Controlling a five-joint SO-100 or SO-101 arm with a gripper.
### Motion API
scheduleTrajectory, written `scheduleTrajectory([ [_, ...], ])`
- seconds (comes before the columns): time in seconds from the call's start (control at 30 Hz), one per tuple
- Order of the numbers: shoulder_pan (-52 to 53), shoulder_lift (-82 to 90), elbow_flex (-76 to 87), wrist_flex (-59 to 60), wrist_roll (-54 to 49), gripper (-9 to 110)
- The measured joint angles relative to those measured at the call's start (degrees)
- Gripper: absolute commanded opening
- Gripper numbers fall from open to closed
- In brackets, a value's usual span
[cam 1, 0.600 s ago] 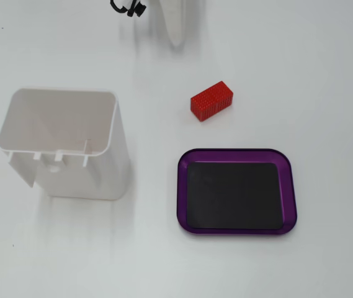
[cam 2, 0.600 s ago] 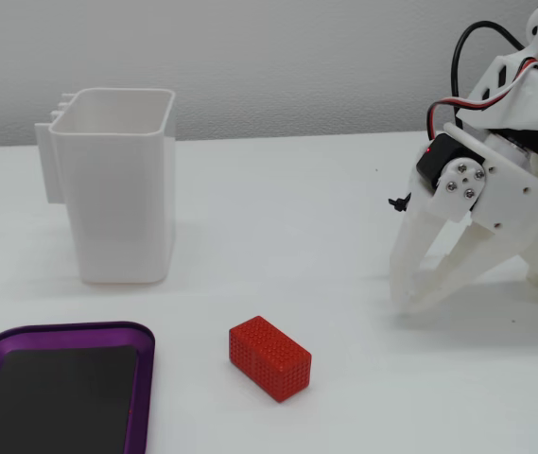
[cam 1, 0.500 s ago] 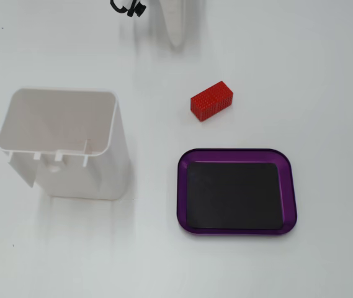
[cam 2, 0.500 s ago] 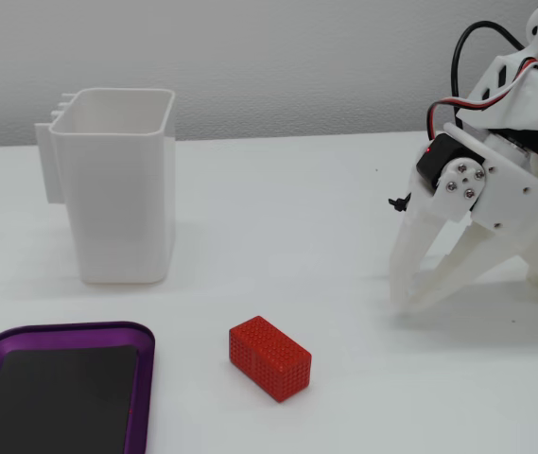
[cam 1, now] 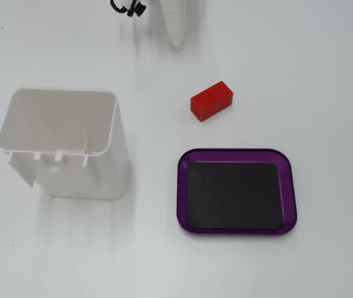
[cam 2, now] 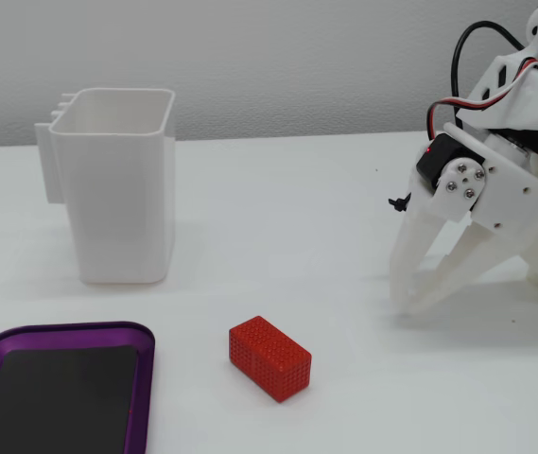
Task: Pick up the cube and place it in the box.
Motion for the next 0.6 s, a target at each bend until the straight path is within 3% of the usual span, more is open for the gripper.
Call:
scheduleTrajectory([
  [0.6,0.44,0.0,-3.87,0.0,-0.09,0],
])
